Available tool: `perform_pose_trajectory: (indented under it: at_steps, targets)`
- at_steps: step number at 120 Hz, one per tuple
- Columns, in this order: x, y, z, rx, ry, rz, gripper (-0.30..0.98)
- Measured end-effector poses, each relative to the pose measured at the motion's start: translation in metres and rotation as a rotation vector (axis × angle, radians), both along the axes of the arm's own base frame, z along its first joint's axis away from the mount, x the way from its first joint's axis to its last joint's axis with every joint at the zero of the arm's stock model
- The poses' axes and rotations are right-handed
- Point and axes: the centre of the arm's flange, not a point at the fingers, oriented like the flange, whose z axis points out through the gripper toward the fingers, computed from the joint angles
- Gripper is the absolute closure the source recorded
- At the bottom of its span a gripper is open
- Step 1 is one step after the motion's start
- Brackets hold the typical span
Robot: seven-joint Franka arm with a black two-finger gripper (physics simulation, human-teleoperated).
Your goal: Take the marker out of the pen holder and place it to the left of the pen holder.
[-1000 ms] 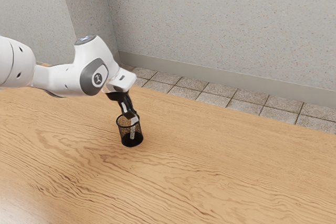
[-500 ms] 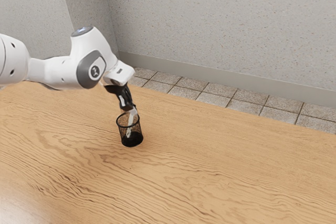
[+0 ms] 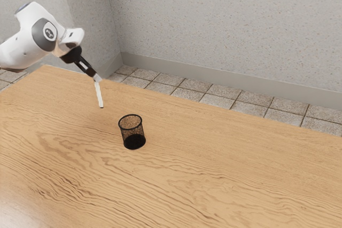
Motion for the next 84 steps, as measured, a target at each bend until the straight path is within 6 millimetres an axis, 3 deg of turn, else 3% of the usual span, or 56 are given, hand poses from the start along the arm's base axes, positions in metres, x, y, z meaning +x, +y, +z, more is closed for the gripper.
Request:
perform_pose_trajectory:
  at_steps: [14, 36, 62, 74, 84]
  targets:
    - [0.02, 0.045, -0.056, -0.137, 0.079, 0.056, 0.72]
    - [0.004, 0.074, -0.102, -0.283, 0.233, 0.131, 0.71]
    - [-0.007, 0.075, -0.155, -0.413, 0.406, 0.201, 0.69]
    - [-0.008, 0.07, -0.168, -0.438, 0.456, 0.219, 0.67]
    - [-0.01, 0.067, -0.172, -0.454, 0.485, 0.234, 0.55]
